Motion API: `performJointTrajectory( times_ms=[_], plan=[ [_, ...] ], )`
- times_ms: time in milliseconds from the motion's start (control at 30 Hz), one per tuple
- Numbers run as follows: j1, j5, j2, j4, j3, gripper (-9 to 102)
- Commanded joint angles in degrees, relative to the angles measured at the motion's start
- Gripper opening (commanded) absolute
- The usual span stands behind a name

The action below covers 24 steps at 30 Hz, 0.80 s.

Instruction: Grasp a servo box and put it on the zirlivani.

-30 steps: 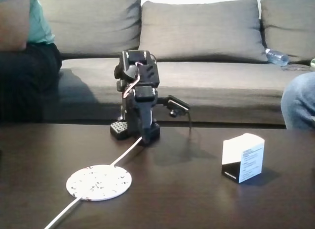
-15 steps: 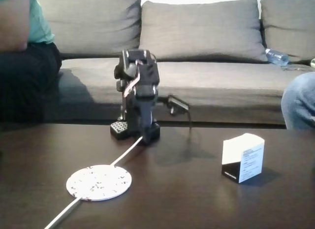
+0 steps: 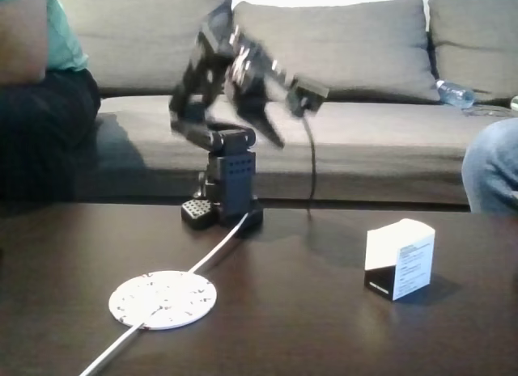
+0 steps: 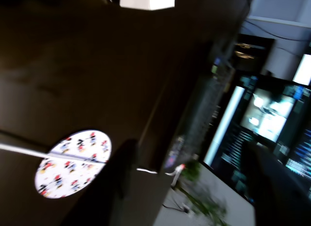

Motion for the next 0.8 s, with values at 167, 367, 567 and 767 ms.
performJointTrajectory(
  times_ms=[167,367,567,767],
  plan=[
    [-4.9,7.9,-45.3,9.4,-32.5,35],
    [-8.3,10.5,-61.7,17.2,-43.4,35],
    [-11.3,10.8,-65.5,16.8,-43.4,36],
    [-12.7,11.2,-71.6,12.2,-44.2,36]
  ],
)
